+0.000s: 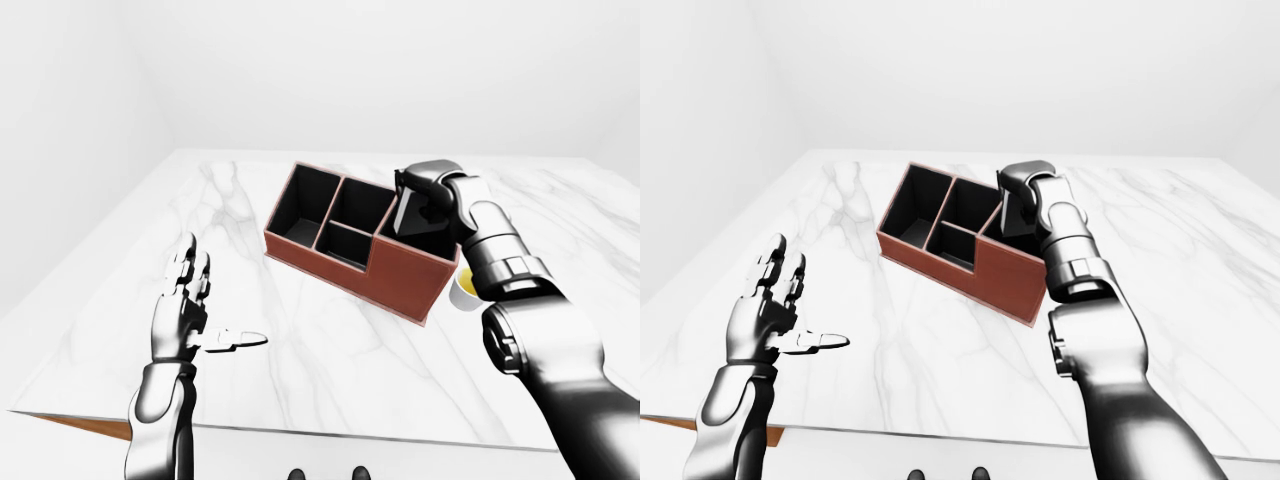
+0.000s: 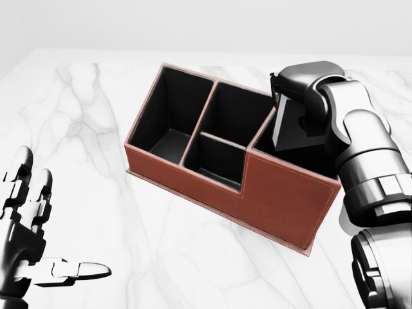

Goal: Pick up the book and place it in the right compartment of the caddy.

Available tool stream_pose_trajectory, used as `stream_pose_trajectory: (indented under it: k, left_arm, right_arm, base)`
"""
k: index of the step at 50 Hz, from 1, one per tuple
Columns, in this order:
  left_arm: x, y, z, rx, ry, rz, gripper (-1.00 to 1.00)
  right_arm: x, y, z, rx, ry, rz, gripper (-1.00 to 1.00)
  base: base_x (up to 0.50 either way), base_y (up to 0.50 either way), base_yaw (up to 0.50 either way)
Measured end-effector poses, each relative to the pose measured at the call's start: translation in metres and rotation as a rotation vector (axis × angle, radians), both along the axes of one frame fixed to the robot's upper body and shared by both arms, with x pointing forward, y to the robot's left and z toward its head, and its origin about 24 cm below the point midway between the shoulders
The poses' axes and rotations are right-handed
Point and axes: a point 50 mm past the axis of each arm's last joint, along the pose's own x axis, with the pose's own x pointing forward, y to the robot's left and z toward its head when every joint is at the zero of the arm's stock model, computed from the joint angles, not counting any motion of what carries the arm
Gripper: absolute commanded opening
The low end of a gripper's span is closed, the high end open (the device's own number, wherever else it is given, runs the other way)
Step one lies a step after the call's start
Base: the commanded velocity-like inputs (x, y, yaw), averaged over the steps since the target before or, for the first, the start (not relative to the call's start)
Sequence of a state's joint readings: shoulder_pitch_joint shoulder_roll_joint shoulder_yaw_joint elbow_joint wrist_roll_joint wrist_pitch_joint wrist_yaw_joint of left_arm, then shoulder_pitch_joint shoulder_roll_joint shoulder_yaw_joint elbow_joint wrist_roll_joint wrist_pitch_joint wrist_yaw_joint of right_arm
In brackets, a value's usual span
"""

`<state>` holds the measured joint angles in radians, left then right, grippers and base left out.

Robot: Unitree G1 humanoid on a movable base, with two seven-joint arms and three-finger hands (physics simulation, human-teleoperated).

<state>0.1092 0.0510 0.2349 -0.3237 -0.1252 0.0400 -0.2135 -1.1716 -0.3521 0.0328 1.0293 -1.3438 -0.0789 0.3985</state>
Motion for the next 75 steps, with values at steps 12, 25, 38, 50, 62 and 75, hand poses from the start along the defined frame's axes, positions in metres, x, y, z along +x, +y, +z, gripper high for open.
stream_pose_trajectory:
  k: [12,25,38,50,62,75]
  left_arm:
    - [0.000,0.001,-0.001,-0.001,0.002,0.003,1.00]
    - [0.000,0.003,-0.003,-0.003,0.003,0.006,1.00]
    - [-0.002,0.005,-0.004,-0.009,0.005,0.009,1.00]
    - [-0.002,0.006,-0.005,-0.015,0.005,0.009,1.00]
    - [-0.002,0.007,-0.007,-0.020,0.008,0.011,1.00]
    - [-0.002,0.009,-0.009,-0.023,0.011,0.014,1.00]
  right_arm:
    - [0.002,-0.003,-0.008,0.001,-0.010,-0.018,-1.00]
    - [0.003,-0.007,-0.016,-0.004,-0.019,-0.047,-1.00]
    - [0.004,-0.012,-0.020,-0.004,-0.032,-0.078,-1.00]
    - [0.003,-0.014,-0.025,-0.001,-0.028,-0.098,-1.00]
    - [0.003,-0.013,-0.030,0.003,-0.020,-0.110,-1.00]
    - [0.002,-0.013,-0.036,0.001,-0.014,-0.121,-1.00]
  base:
    - [0.00,0.00,0.00]
    - [0.00,0.00,0.00]
    - [0.00,0.00,0.00]
    - [0.00,0.00,0.00]
    - [0.00,0.00,0.00]
    - [0.00,0.00,0.00]
